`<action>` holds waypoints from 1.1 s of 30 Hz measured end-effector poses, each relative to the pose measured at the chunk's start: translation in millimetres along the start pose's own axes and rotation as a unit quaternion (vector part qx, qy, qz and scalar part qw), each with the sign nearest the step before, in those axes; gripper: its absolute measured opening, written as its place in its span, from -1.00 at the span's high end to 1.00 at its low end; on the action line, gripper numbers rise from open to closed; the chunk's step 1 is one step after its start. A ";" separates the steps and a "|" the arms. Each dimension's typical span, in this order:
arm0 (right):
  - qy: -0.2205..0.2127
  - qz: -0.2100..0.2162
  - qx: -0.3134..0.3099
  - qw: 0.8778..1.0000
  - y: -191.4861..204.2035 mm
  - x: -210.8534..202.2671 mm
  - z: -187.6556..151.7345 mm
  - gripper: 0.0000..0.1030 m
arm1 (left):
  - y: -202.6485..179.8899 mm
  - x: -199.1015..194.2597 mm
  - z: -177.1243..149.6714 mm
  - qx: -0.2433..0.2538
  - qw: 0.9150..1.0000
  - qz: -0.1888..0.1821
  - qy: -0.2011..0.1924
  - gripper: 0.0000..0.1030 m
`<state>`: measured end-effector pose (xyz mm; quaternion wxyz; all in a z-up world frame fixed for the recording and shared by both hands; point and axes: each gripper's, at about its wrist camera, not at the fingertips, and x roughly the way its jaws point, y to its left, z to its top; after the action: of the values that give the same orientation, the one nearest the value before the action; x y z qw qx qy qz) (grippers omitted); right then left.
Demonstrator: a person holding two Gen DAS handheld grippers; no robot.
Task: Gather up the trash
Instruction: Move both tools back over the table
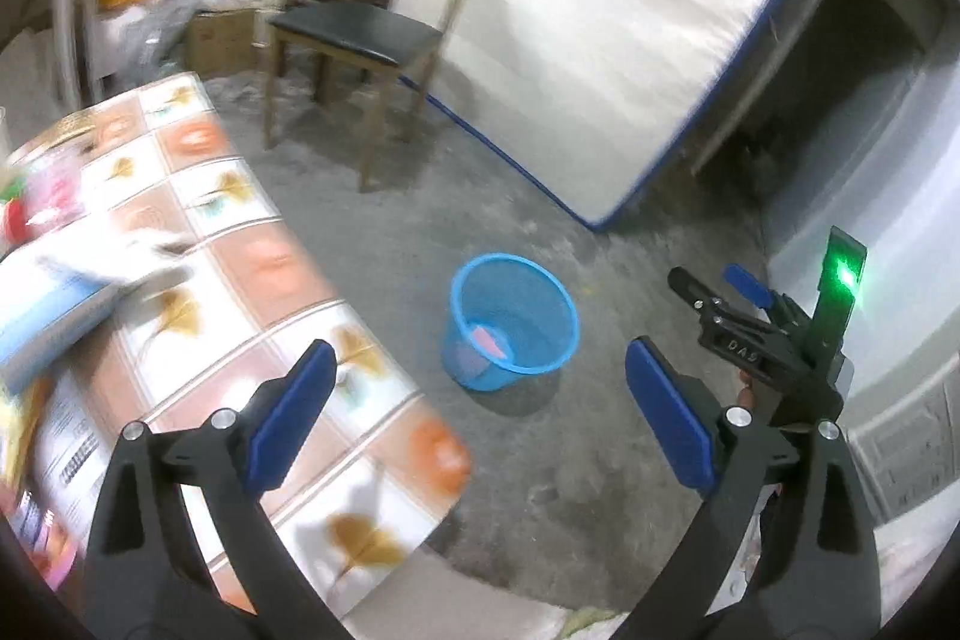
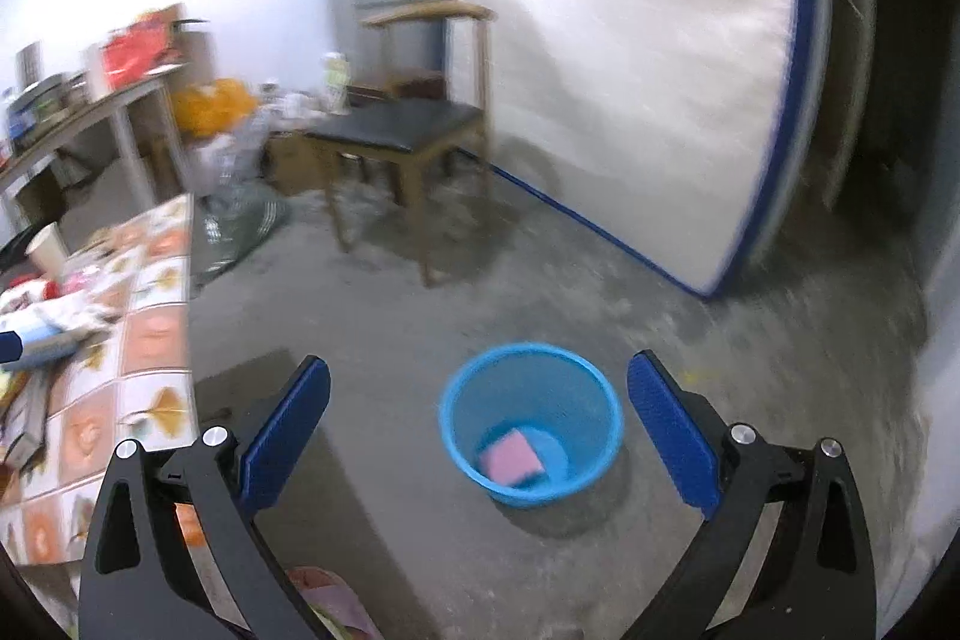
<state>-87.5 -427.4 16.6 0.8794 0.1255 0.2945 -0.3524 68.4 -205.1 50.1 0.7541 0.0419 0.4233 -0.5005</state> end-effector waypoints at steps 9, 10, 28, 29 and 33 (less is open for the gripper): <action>0.000 0.212 0.009 0.977 107.8 -12.8 33.8 -0.87 | 92.2 -102.1 -41.0 -0.108 0.987 0.067 -0.093 -0.83; 0.012 0.238 0.012 0.971 119.5 -9.9 37.8 -0.87 | 99.3 -109.0 -41.8 -0.114 0.985 0.085 -0.099 -0.83; 0.179 0.433 -0.012 0.884 282.1 66.0 51.5 -0.65 | 175.3 -172.2 6.2 -0.094 0.973 0.208 -0.042 -0.83; 0.178 0.431 -0.018 0.884 284.8 68.3 53.2 -0.65 | 178.8 -175.9 15.6 -0.093 0.974 0.201 -0.037 -0.83; 0.172 0.429 -0.045 0.886 297.0 73.0 57.8 -0.64 | 207.2 -173.7 71.1 -0.116 0.982 0.148 0.011 -0.83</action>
<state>185.6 -278.1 22.2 0.8848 0.2587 0.3745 0.0997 250.1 -12.0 138.9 0.8148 0.0216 0.4759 -0.3304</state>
